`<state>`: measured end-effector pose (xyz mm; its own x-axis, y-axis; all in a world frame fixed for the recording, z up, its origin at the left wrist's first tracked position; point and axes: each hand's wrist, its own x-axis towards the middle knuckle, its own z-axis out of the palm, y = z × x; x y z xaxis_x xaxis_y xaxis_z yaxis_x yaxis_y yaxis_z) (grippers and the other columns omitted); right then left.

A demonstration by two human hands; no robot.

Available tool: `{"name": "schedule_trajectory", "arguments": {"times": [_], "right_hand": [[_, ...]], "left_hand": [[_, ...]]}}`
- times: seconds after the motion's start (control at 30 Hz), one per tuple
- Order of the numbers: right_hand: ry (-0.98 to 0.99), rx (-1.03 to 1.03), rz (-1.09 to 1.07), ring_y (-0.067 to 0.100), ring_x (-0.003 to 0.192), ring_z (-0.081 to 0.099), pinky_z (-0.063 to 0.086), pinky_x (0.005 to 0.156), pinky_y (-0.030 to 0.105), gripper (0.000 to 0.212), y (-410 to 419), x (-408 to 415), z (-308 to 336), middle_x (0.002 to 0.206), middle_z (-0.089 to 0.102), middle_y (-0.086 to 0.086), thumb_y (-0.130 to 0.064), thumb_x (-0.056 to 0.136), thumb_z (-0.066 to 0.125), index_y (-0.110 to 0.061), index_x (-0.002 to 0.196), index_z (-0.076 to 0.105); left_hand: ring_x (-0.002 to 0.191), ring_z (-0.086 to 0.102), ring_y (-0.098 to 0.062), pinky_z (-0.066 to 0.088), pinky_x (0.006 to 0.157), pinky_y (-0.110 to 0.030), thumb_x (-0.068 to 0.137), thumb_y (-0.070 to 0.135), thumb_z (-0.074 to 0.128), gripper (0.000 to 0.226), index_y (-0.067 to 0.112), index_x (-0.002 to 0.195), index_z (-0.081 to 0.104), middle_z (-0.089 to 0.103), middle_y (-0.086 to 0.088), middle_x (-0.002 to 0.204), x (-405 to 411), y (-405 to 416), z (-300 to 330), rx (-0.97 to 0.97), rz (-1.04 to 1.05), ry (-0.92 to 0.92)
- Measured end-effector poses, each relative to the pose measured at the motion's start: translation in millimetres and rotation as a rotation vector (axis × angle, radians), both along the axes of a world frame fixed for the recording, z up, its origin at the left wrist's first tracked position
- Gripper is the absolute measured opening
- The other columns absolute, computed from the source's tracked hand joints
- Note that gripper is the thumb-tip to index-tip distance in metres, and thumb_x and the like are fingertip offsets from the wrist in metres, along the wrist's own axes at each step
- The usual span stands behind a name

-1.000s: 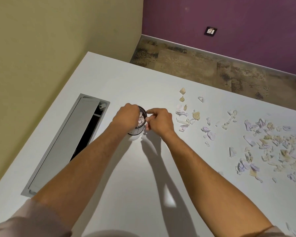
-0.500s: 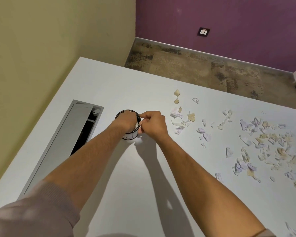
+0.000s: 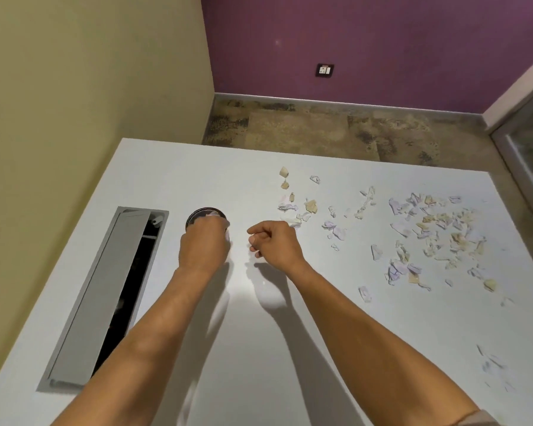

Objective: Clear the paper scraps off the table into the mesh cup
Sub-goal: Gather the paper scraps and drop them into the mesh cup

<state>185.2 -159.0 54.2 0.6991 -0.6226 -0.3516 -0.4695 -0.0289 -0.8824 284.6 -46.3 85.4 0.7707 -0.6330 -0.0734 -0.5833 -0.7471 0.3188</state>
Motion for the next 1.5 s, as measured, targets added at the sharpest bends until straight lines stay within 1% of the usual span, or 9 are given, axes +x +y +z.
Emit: {"name": "schedule_trajectory", "arguments": {"times": [0.1,0.33,0.47,0.6,0.93,1.1,1.3,1.4,1.5], "right_hand": [[-0.022,-0.043,0.001,0.012,0.067,0.065,0.056,0.069,0.029,0.020,4.5,-48.3,-1.2,0.071,0.070,-0.005,-0.006,0.084,0.062,-0.023,0.089,0.072],[-0.009,-0.103,-0.179,0.004,0.078,0.066,0.052,0.073,0.020,0.021,-3.4,-172.4,-11.8,0.082,0.072,-0.011,-0.008,0.085,0.058,-0.020,0.091,0.075],[0.027,-0.140,-0.267,-0.007,0.078,0.062,0.046,0.074,0.010,0.017,-7.9,-261.4,-28.1,0.084,0.069,-0.016,-0.014,0.087,0.062,-0.019,0.098,0.074],[0.076,-0.128,-0.333,0.003,0.086,0.066,0.054,0.084,0.024,0.018,-7.6,-341.0,-44.1,0.093,0.071,-0.010,-0.017,0.089,0.060,-0.019,0.102,0.072],[0.162,-0.406,-0.478,0.023,0.107,0.064,0.051,0.094,0.040,0.023,-10.8,-516.5,-68.0,0.112,0.069,0.007,-0.009,0.088,0.065,-0.005,0.110,0.068],[0.440,-0.492,-0.339,0.020,0.137,0.039,0.025,0.111,0.026,0.049,-23.5,-576.9,-84.2,0.145,0.048,0.005,-0.037,0.096,0.054,-0.013,0.138,0.049],[0.695,-0.604,-0.021,0.025,0.150,-0.002,-0.003,0.120,0.042,0.087,-28.6,-612.5,-116.7,0.162,0.002,0.009,-0.069,0.089,-0.002,-0.011,0.153,0.000],[0.743,-0.633,0.101,0.025,0.148,-0.013,-0.012,0.118,0.049,0.087,-30.5,-611.7,-125.9,0.162,-0.007,0.010,-0.071,0.089,-0.004,-0.010,0.152,-0.010],[0.712,-0.642,0.215,0.027,0.149,-0.008,-0.010,0.116,0.055,0.090,-41.9,-601.5,-125.8,0.162,-0.002,0.012,-0.071,0.090,0.003,-0.007,0.153,0.001]], "left_hand": [[0.102,0.062,-0.037,0.051,0.073,-0.040,0.082,-0.004,0.051,0.036,0.014,0.105,0.072,0.071,-0.012,0.103,-52.2,-5.3,-2.2,-0.130,-0.058,0.102],[0.074,0.051,-0.022,0.049,0.073,-0.040,0.090,0.013,0.044,0.014,0.016,0.086,0.057,0.060,0.006,0.080,-169.9,-18.3,-21.9,-0.215,-0.335,0.342],[0.096,0.056,-0.024,0.047,0.083,-0.039,0.100,0.017,0.041,0.024,0.010,0.116,0.058,0.059,0.000,0.108,-239.9,-24.0,-39.1,-0.184,-0.465,0.388],[0.133,0.042,-0.028,0.036,0.104,-0.035,0.104,0.026,0.038,0.042,0.010,0.142,0.042,0.045,-0.008,0.145,-300.7,-29.0,-51.9,-0.083,-0.552,0.458],[0.151,-0.005,-0.024,-0.001,0.121,-0.039,0.085,0.075,0.031,0.099,0.008,0.155,0.008,0.001,-0.008,0.164,-425.8,-32.2,-97.1,0.145,-0.696,0.335],[0.150,-0.009,-0.029,-0.007,0.118,-0.039,0.075,0.087,0.022,0.116,0.006,0.154,-0.002,-0.007,-0.012,0.162,-471.4,-33.4,-126.3,0.198,-0.742,0.259],[0.145,-0.024,-0.030,-0.014,0.117,-0.046,0.077,0.089,0.016,0.117,0.003,0.150,-0.012,-0.021,-0.013,0.156,-510.7,-41.5,-150.3,0.300,-0.649,0.206],[0.146,-0.024,-0.028,-0.012,0.118,-0.046,0.084,0.084,0.018,0.109,0.004,0.151,-0.011,-0.018,-0.012,0.158,-522.7,-49.0,-154.4,0.287,-0.559,0.188],[0.148,-0.020,-0.028,-0.012,0.119,-0.046,0.086,0.081,0.019,0.105,0.004,0.152,-0.009,-0.014,-0.012,0.160,-530.9,-61.6,-157.4,0.260,-0.538,0.187]]}}
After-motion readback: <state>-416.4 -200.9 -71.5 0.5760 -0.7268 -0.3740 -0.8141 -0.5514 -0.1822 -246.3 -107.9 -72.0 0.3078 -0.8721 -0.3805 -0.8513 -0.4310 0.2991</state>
